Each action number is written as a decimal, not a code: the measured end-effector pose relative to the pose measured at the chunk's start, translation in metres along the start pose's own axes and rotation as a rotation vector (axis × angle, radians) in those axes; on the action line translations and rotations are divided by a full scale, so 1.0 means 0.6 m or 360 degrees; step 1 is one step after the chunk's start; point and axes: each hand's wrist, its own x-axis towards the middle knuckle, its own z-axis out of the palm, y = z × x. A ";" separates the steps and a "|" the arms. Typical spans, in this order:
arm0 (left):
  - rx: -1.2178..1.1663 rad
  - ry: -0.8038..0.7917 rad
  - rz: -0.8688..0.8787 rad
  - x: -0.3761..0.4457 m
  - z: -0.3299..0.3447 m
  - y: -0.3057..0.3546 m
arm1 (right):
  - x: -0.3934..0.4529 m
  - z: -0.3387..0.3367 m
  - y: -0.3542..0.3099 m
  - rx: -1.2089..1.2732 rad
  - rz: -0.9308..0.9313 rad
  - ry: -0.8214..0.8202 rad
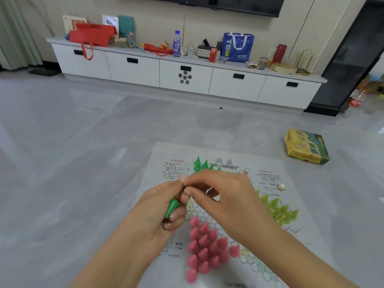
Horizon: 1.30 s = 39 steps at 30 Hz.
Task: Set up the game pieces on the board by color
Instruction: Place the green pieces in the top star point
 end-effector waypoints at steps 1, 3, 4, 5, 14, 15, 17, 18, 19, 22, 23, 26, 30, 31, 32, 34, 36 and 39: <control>-0.0004 0.0005 -0.0011 0.001 -0.001 -0.003 | -0.001 0.003 0.003 0.0003 0.0004 -0.0001; -0.0015 0.0011 -0.0044 0.004 -0.005 -0.007 | -0.003 0.008 0.011 0.0003 -0.0008 -0.0012; -0.0020 0.0020 -0.0058 0.006 -0.007 -0.008 | -0.003 0.011 0.015 0.0007 -0.0009 -0.0029; -0.0020 0.0033 -0.0067 0.009 -0.008 -0.009 | -0.003 0.012 0.017 0.0018 -0.0005 -0.0058; -0.0218 0.0249 -0.0226 0.025 -0.018 -0.018 | 0.031 -0.032 0.069 0.0347 0.0825 0.0177; -0.0252 0.0273 -0.0231 0.028 -0.022 -0.018 | 0.034 -0.035 0.082 0.0364 0.0957 0.0202; -0.0302 0.0300 -0.0243 0.031 -0.029 -0.017 | 0.034 -0.032 0.100 0.0348 0.1106 0.0141; -0.0320 0.0310 -0.0249 0.033 -0.031 -0.016 | 0.033 -0.028 0.104 0.0335 0.1137 0.0094; -0.0334 0.0320 -0.0250 0.034 -0.033 -0.015 | 0.032 -0.023 0.106 0.0323 0.1154 0.0057; -0.0359 0.0328 -0.0234 0.035 -0.039 -0.012 | 0.032 -0.008 0.107 0.0271 0.1161 -0.0012; -0.0357 0.0325 -0.0230 0.035 -0.041 -0.012 | 0.031 -0.003 0.109 0.0236 0.1157 -0.0022; -0.0333 0.0314 -0.0220 0.034 -0.046 -0.011 | 0.029 0.008 0.117 0.0084 0.1109 0.0004; -0.0293 0.0309 -0.0210 0.036 -0.049 -0.011 | 0.029 0.013 0.121 0.0047 0.1085 0.0046; -0.0290 0.0311 -0.0209 0.036 -0.049 -0.011 | 0.030 0.014 0.121 0.0048 0.1083 0.0052; -0.0289 0.0316 -0.0204 0.037 -0.049 -0.011 | 0.030 0.015 0.122 0.0049 0.1083 0.0057; -0.0290 0.0344 -0.0188 0.038 -0.049 -0.010 | 0.031 0.016 0.123 0.0043 0.1084 0.0061; -0.0287 0.0379 -0.0171 0.039 -0.051 -0.011 | 0.032 0.016 0.124 0.0028 0.1083 0.0063; -0.0227 0.0410 -0.0107 0.041 -0.052 -0.012 | 0.032 0.017 0.126 0.0015 0.1084 0.0068</control>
